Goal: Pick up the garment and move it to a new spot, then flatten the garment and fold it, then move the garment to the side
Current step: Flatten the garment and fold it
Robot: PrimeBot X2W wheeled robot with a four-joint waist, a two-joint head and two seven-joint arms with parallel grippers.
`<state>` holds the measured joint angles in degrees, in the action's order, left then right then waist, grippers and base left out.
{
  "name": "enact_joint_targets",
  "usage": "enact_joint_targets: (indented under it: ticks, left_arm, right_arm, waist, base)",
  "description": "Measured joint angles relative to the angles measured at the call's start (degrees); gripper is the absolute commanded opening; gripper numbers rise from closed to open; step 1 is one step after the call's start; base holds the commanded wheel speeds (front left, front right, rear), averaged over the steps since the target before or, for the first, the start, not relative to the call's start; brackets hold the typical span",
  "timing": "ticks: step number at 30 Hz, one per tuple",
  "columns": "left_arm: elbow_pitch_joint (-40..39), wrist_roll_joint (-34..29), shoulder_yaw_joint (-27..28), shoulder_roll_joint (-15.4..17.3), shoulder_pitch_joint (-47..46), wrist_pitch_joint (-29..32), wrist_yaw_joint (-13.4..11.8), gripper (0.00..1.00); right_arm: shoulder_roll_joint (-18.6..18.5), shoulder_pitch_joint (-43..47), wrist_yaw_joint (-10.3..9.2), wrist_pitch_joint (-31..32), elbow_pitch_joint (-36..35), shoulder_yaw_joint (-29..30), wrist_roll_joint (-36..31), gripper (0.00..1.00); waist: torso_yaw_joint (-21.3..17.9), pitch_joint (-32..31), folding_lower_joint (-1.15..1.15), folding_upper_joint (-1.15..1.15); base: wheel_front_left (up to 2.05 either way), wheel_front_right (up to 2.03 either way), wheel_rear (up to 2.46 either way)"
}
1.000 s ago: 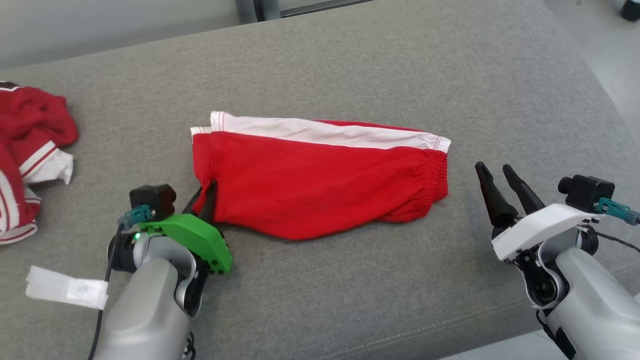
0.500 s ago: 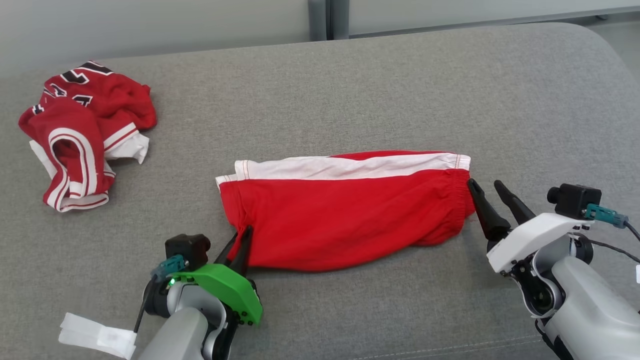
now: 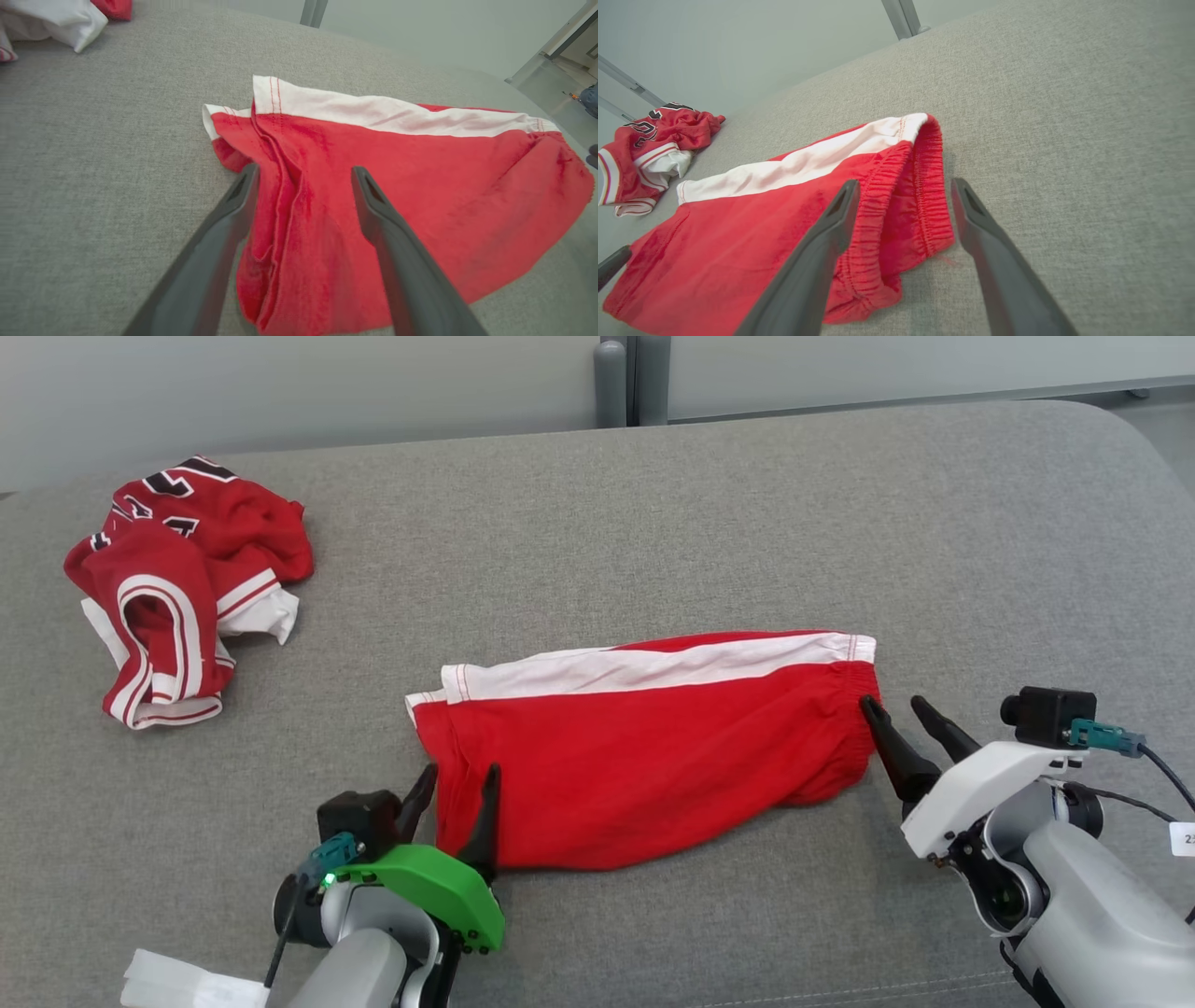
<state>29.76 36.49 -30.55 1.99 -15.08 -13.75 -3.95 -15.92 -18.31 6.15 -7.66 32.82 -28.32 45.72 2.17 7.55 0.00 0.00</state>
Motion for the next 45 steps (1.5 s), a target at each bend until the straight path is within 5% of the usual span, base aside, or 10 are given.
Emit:
enact_joint_targets:
  ticks: [18, 31, 45]
  left_arm:
    - [-12.9, -8.7, 9.8, 2.7, 0.8, -0.5, -2.6, 1.00]
    - [-15.5, -10.5, 10.0, 2.4, 6.1, -0.7, -2.7, 1.00]
    - [-17.4, -11.8, 10.3, 2.4, 9.1, -0.7, -2.9, 1.00]
  right_arm:
    - [-0.6, -0.6, -0.27, 4.3, 4.8, -0.8, 0.1, 1.00]
    - [-0.3, -1.2, -2.74, 6.2, 9.7, 0.5, 0.9, 1.00]
    - [1.7, -1.2, -2.10, 7.8, 12.9, 3.0, 6.5, 1.00]
  waist:
    - [2.5, -2.9, 0.00, 0.00]
    - [4.5, -3.9, 0.00, 0.00]
    - [7.9, -4.0, 0.00, 0.00]
  base:
    - [0.00, 0.00, 0.00]
    - [0.00, 0.00, 0.00]
    - [0.00, 0.00, 0.00]
